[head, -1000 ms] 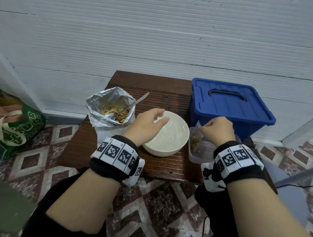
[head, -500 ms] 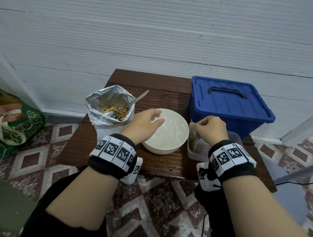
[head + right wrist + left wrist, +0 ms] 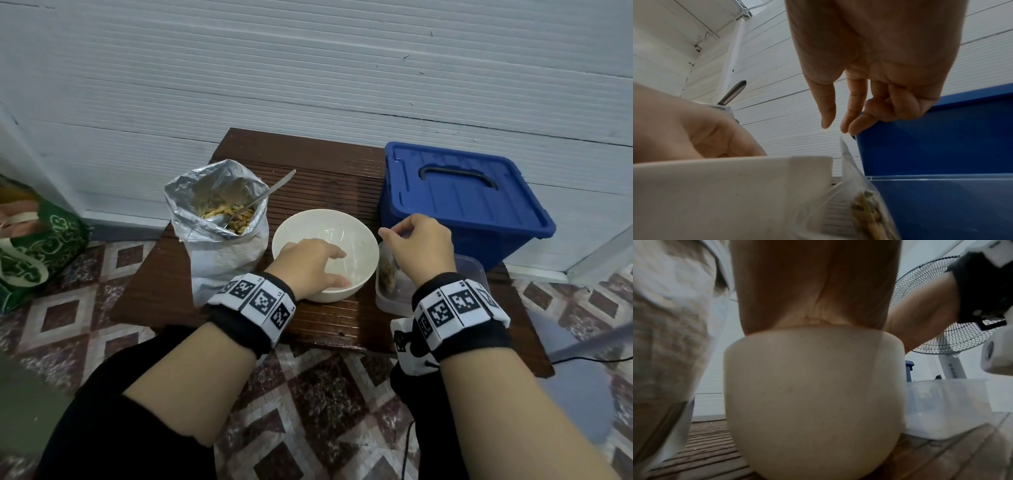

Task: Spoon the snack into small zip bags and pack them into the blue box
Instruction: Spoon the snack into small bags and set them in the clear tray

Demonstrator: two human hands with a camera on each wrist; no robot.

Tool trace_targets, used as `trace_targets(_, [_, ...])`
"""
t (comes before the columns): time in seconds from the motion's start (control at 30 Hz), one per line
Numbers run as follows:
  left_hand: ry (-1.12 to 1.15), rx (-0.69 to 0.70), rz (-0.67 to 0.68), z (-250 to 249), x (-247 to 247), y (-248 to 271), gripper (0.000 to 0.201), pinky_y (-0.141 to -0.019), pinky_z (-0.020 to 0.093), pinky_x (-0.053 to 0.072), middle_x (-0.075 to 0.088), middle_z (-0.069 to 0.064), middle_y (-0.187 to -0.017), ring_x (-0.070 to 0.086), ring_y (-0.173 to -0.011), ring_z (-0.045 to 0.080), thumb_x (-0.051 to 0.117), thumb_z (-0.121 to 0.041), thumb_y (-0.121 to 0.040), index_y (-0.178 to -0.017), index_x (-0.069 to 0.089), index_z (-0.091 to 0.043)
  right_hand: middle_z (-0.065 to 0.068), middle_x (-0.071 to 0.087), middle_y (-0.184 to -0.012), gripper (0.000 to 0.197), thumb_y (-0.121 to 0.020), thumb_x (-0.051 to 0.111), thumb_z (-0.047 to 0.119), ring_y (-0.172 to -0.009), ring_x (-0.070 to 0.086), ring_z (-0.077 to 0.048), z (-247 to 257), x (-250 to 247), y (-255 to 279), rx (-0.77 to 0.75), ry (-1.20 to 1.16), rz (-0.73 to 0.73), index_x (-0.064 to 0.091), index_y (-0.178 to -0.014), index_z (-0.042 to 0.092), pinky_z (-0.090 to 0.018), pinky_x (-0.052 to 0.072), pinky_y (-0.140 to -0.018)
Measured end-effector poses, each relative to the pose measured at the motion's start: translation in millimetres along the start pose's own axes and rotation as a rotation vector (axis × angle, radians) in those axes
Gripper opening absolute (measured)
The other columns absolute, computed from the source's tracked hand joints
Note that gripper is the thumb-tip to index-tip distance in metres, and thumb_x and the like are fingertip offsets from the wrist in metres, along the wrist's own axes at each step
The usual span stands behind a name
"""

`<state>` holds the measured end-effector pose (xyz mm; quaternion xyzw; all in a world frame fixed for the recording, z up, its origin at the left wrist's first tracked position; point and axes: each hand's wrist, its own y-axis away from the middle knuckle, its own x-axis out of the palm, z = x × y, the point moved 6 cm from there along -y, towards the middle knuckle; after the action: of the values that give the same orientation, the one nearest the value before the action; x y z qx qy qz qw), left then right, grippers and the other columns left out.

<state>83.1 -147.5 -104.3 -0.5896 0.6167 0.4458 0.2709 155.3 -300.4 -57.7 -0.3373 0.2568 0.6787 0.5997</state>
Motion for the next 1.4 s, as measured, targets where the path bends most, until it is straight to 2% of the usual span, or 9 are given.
trace_targets(0.23, [0.154,0.013,0.021,-1.5,-2.3,-2.4,0.044,-0.101,0.034,0.045,0.067,-0.004,-0.118,0.059,-0.11,0.011,0.065,-0.053,-0.084,-0.114,0.07,-0.021,0.002,0.057,-0.089,0.018,-0.089,0.063,0.033,-0.091,0.054,-0.014,0.1,-0.2,-0.9,-0.003,-0.006,0.002,0.064,-0.092,0.015,-0.029,0.043,-0.079])
trace_targets(0.4, [0.127,0.038,0.098,1.6,-1.6,1.2,0.033,-0.085,0.017,0.04,0.068,-0.005,-0.108,0.055,-0.091,0.004,0.074,-0.034,-0.083,-0.113,0.07,-0.022,0.001,0.058,-0.091,0.018,-0.09,0.063,0.033,-0.092,0.054,-0.015,-1.0,1.7,-0.8,0.01,-0.009,0.016,0.064,-0.093,0.015,-0.029,0.043,-0.08])
trace_targets(0.57, [0.087,0.039,0.06,2.5,2.2,-1.2,0.023,-0.08,0.016,0.038,0.065,-0.006,-0.101,0.05,-0.077,0.002,0.073,-0.023,-0.085,-0.108,0.072,-0.02,0.001,0.058,-0.091,0.019,-0.09,0.061,0.032,-0.089,0.051,-0.013,1.8,3.8,2.2,-0.009,-0.007,0.036,0.064,-0.095,0.014,-0.028,0.039,-0.076])
trace_targets(0.77, [0.098,0.05,0.029,1.4,1.3,-1.7,0.021,-0.07,0.013,0.038,0.067,0.004,-0.099,0.058,-0.09,0.015,0.062,-0.005,-0.088,-0.105,0.073,-0.013,0.002,0.056,-0.089,0.019,-0.091,0.06,0.03,-0.089,0.051,-0.012,4.7,5.7,3.5,-0.018,-0.013,0.05,0.065,-0.098,0.013,-0.028,0.04,-0.077])
trace_targets(0.83, [0.157,0.043,0.017,2.9,-1.1,-2.2,0.021,-0.074,0.015,0.043,0.07,0.005,-0.1,0.06,-0.091,0.015,0.063,-0.004,-0.088,-0.105,0.071,-0.012,0.003,0.056,-0.089,0.018,-0.092,0.06,0.03,-0.088,0.051,-0.012,4.9,5.2,3.5,-0.015,-0.015,0.047,0.064,-0.097,0.014,-0.028,0.04,-0.077])
trace_targets(0.97, [0.237,0.058,-0.071,3.0,-12.5,-2.2,0.022,-0.072,0.014,0.042,0.067,-0.005,-0.105,0.055,-0.082,0.004,0.071,-0.017,-0.087,-0.109,0.068,-0.018,0.006,0.053,-0.084,0.016,-0.091,0.06,0.031,-0.086,0.051,-0.011,5.2,5.3,2.9,-0.016,-0.027,0.049,0.064,-0.095,0.015,-0.028,0.041,-0.076])
trace_targets(1.13, [-0.039,0.09,0.045,2.8,-3.6,-4.3,0.038,-0.096,0.033,0.041,0.061,-0.011,-0.12,0.051,-0.099,0.008,0.072,-0.039,-0.083,-0.12,0.065,-0.032,0.004,0.056,-0.085,0.016,-0.091,0.061,0.031,-0.088,0.053,-0.012,3.3,6.2,3.8,-0.019,-0.036,0.056,0.064,-0.095,0.015,-0.029,0.044,-0.078])
trace_targets(1.27, [-0.124,0.08,0.087,1.2,1.6,-6.7,0.035,-0.091,0.032,0.031,0.06,-0.013,-0.108,0.042,-0.094,0.006,0.068,-0.036,-0.087,-0.122,0.063,-0.038,0.004,0.056,-0.085,0.016,-0.091,0.06,0.031,-0.088,0.054,-0.012,2.1,5.4,3.1,-0.019,-0.041,0.054,0.064,-0.095,0.016,-0.029,0.045,-0.079])
trace_targets(1.4, [-0.18,0.084,0.118,-2.4,3.4,-12.5,0.029,-0.086,0.031,0.027,0.053,-0.013,-0.098,0.047,-0.101,0.011,0.067,-0.035,-0.087,-0.116,0.066,-0.04,0.005,0.056,-0.085,0.016,-0.091,0.06,0.031,-0.088,0.053,-0.012,0.8,4.3,2.2,-0.02,-0.039,0.046,0.064,-0.095,0.016,-0.029,0.043,-0.079])
